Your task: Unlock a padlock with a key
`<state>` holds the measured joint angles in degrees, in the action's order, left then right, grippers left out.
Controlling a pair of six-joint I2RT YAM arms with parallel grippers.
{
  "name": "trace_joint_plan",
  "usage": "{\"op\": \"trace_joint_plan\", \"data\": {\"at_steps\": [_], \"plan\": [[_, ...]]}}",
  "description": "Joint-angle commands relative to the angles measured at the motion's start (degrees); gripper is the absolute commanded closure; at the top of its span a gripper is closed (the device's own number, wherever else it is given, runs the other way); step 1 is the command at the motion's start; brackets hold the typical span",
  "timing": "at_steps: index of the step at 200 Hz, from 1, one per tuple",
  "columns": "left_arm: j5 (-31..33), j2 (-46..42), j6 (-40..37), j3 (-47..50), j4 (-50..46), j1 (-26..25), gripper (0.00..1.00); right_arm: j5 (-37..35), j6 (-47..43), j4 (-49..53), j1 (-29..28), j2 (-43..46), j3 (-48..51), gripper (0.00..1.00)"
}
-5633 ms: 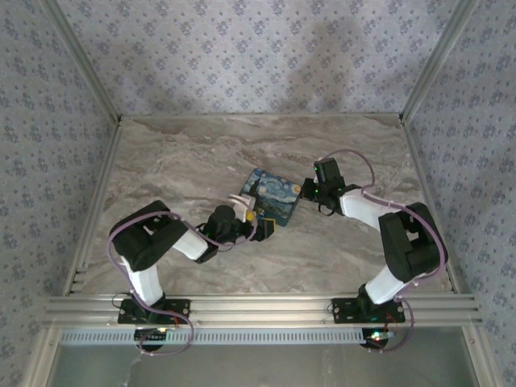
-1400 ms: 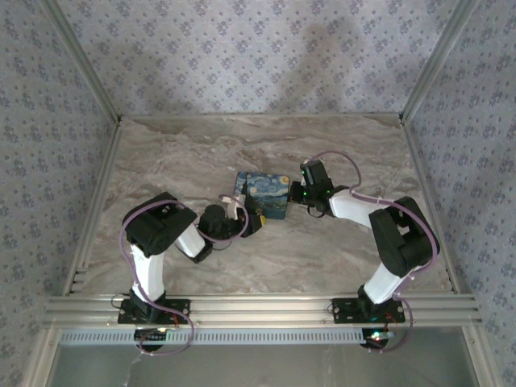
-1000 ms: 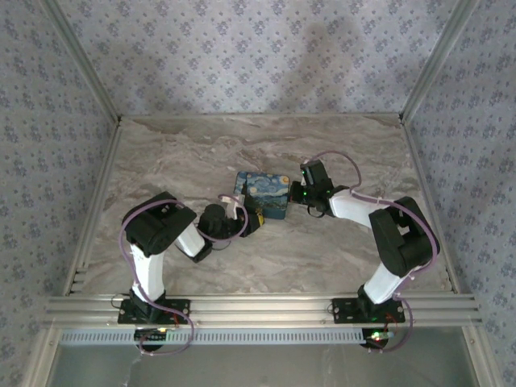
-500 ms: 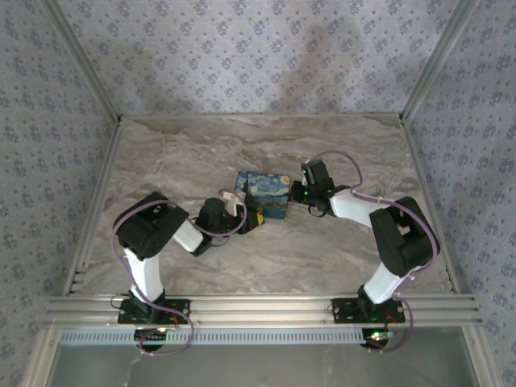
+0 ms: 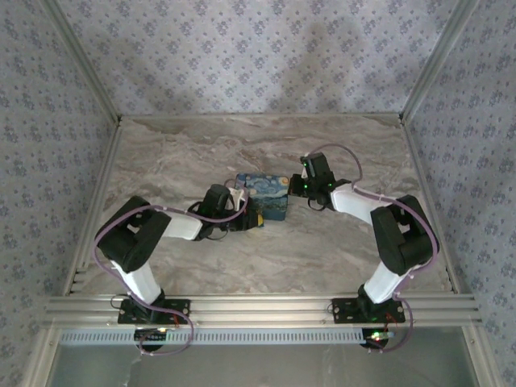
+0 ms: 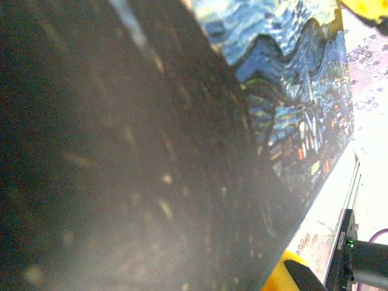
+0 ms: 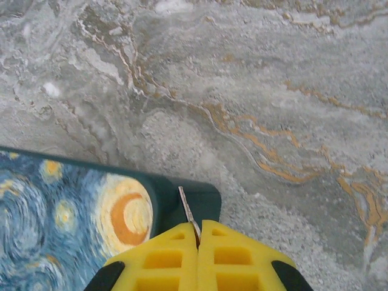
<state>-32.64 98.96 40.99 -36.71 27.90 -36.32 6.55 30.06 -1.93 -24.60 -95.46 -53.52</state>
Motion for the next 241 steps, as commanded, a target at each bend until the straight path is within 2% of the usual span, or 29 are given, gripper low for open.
{"op": "trace_joint_plan", "data": {"at_steps": [1,41,99,188,241], "plan": [[-0.7,-2.1,0.5,-0.6,-8.8,0.2,0.98,1.1,-1.7,1.7,0.5,-1.1,-2.1,1.0],[0.9,-3.2,6.0,-1.4,-7.4,0.3,0.97,1.3,-3.1,2.9,1.4,0.3,-1.9,1.0],[3.7,-4.2,9.6,-3.0,-6.4,0.5,0.98,5.2,-4.2,2.0,4.7,9.9,4.7,1.0],[5.0,-4.0,13.9,-8.6,-6.6,1.0,0.98,24.7,-1.5,-5.5,10.5,28.7,16.1,1.0],[6.1,-3.5,16.1,-9.8,-5.7,1.3,0.98,29.7,1.1,-5.7,11.0,37.9,16.9,1.0]]}}
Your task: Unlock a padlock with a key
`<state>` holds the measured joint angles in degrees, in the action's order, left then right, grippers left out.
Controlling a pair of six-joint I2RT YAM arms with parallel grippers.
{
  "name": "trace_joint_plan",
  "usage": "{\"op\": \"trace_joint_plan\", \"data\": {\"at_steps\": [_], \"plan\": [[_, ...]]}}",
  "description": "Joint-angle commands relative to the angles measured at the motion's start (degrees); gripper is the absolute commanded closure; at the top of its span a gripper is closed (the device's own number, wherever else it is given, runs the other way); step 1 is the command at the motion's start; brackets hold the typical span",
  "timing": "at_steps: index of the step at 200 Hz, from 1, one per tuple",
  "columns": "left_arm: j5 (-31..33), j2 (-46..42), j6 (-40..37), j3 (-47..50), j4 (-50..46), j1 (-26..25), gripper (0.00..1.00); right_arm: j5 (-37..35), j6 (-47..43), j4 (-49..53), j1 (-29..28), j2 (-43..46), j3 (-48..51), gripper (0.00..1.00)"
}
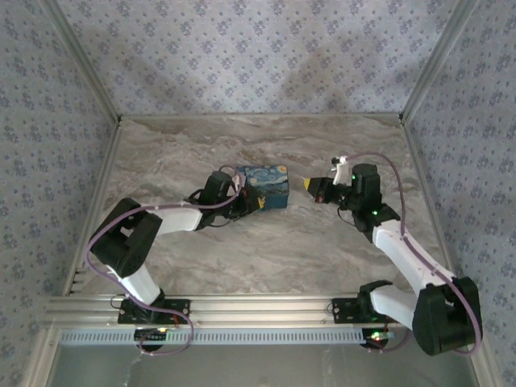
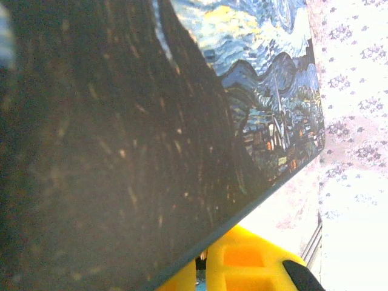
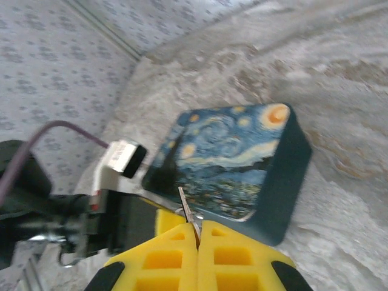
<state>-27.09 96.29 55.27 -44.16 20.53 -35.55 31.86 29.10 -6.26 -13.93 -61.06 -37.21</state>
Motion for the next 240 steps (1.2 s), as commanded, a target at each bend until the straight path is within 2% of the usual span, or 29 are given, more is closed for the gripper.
{"op": "trace_joint_plan", "data": {"at_steps": [1,55,77,119,157,240], "plan": [[0.6,-0.8,1.8,-2.3,1.6,0.6,0.98,4.4,2.1,-1.4,0.3,3.7,0.6,1.0],[0.5,0.9,5.4,-3.5,5.1,0.9,0.98,3.8,9.7,-5.8,-1.2,8.8,4.1,1.0],[0.2,1.5,6.7,-4.1,5.9,0.9,0.98,-0.1,11.4,-6.5,-4.4,9.8,5.9,1.0],[-0.1,1.7,8.0,-4.6,6.6,1.1,0.98,-10.6,16.5,-15.0,-13.3,7.6,12.1,1.0],[-0.1,1.6,8.4,-4.5,6.7,1.3,0.98,-19.3,21.1,-26.3,-19.1,0.9,17.4,1.0],[0.1,1.7,9.0,-4.1,8.0,1.3,0.98,-21.9,30.9,-45.7,-22.6,-20.1,18.4,1.0]]}}
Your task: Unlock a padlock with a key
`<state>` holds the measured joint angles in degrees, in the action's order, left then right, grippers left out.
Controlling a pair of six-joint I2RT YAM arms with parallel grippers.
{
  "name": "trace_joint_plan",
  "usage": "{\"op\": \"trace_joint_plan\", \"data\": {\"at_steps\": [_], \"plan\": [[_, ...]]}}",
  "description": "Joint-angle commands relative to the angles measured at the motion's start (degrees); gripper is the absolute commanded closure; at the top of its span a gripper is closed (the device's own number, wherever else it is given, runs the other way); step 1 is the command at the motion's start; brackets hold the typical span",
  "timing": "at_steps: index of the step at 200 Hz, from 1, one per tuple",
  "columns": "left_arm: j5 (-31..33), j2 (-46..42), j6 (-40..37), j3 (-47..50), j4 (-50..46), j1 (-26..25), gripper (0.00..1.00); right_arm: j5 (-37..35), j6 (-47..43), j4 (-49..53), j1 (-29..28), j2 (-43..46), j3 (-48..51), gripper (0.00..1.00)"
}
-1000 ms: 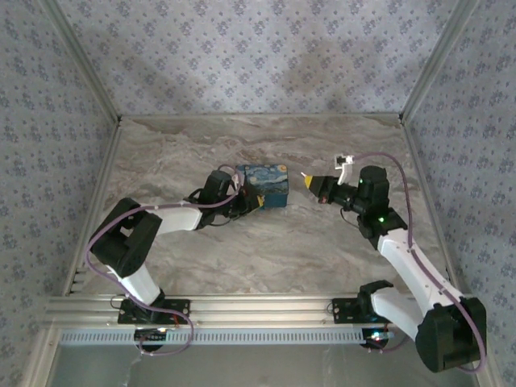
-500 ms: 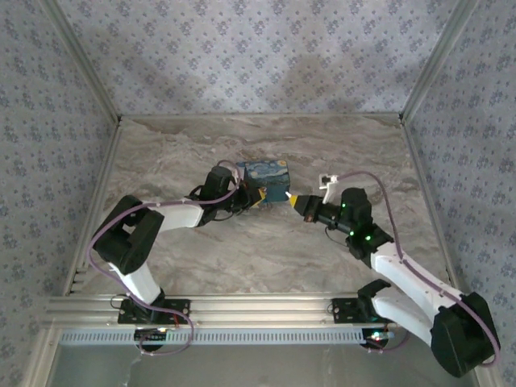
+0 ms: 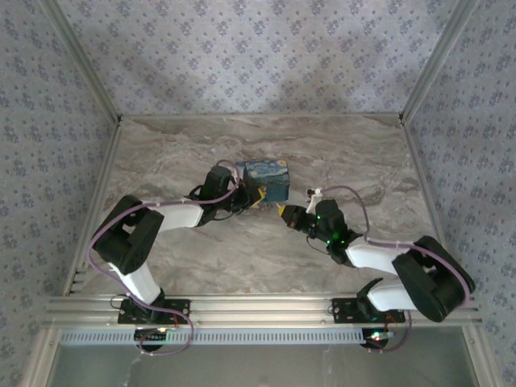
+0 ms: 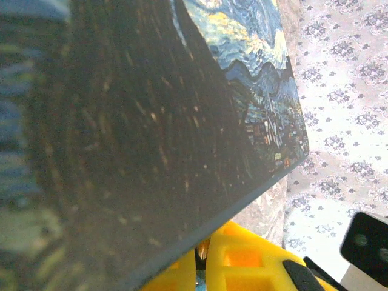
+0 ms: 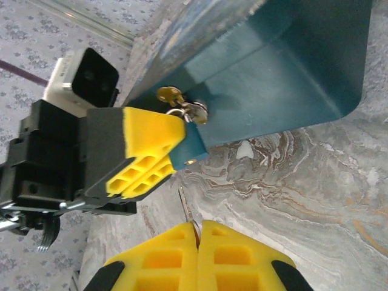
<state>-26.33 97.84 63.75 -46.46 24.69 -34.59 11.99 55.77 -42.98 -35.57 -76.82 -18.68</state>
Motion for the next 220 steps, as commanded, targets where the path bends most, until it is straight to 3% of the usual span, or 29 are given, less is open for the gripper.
{"op": "trace_joint_plan", "data": {"at_steps": [1,71,220], "plan": [[-0.7,0.1,0.5,-1.8,3.9,0.4,0.98,-1.9,4.4,-9.2,-1.0,-4.6,-0.2,1.0],[-0.9,0.2,1.6,-0.6,6.6,0.4,0.98,-0.8,11.1,-25.9,-2.6,-19.0,-1.1,1.0],[-0.9,0.3,2.4,1.2,8.7,0.4,0.98,-0.5,14.9,-35.5,-2.2,-24.6,-1.8,1.0]]}}
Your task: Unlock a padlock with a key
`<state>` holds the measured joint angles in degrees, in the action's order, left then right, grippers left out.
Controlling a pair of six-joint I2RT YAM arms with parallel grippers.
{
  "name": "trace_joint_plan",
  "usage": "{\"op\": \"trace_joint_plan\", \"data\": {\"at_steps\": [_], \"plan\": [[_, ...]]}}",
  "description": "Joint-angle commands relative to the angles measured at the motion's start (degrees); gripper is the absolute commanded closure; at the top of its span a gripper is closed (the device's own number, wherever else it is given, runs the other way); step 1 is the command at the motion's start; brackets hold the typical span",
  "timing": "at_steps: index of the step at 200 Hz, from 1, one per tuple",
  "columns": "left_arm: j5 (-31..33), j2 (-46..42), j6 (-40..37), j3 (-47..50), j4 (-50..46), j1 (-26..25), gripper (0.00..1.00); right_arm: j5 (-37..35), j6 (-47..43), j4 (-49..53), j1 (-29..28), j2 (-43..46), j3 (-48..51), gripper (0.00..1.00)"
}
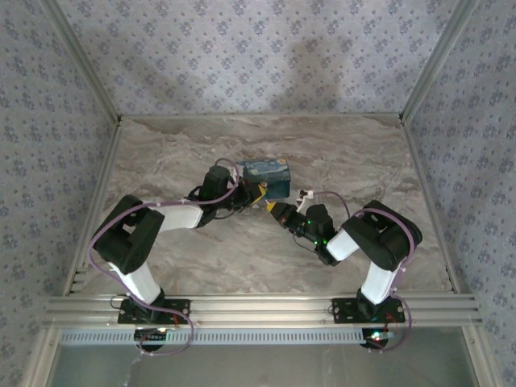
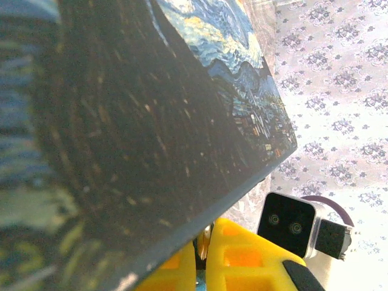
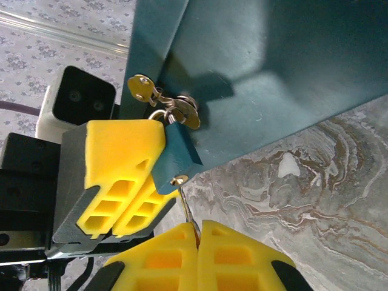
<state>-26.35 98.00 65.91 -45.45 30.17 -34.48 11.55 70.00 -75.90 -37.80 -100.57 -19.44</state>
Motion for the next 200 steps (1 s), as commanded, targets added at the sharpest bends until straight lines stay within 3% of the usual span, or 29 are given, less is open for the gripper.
{"op": "trace_joint_plan", "data": {"at_steps": [1,200], "plan": [[-0.9,0.2,0.2,0.2,3.2,0.3,0.98,0.0,0.7,-2.6,0.1,-0.9,-1.0,1.0],[-1.8,0.3,1.5,2.3,7.8,0.4,0.99,2.1,4.5,-4.0,1.7,-1.4,-4.5,1.0]]}}
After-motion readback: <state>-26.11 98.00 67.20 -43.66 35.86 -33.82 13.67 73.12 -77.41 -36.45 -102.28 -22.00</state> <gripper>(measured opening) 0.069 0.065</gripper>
